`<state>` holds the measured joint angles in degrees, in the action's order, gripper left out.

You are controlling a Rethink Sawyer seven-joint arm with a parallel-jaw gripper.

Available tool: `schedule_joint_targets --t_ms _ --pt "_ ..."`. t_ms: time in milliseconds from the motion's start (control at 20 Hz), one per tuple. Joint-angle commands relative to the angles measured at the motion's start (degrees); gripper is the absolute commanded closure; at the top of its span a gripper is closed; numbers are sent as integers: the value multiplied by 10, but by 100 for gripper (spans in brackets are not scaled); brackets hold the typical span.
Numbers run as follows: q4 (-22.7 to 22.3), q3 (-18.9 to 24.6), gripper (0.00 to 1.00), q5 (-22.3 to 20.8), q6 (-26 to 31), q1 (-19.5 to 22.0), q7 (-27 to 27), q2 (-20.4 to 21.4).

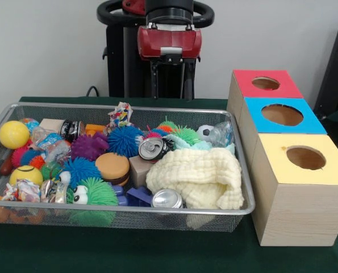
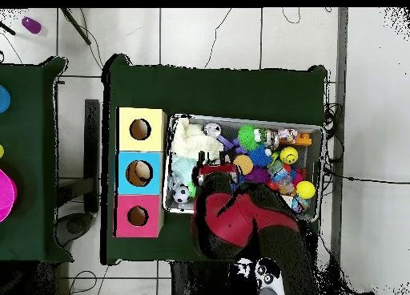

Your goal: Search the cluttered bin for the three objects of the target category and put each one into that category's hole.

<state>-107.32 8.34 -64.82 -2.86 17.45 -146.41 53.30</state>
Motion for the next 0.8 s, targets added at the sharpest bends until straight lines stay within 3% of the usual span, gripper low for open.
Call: schedule_joint_targets --t_ms 50,450,800 --pt "36 -25 0 4 -31 0 -4 -26" --pt "35 -35 0 4 -38 -6 -3 -30" --pt "19 -12 0 -4 -33 11 -3 -8"
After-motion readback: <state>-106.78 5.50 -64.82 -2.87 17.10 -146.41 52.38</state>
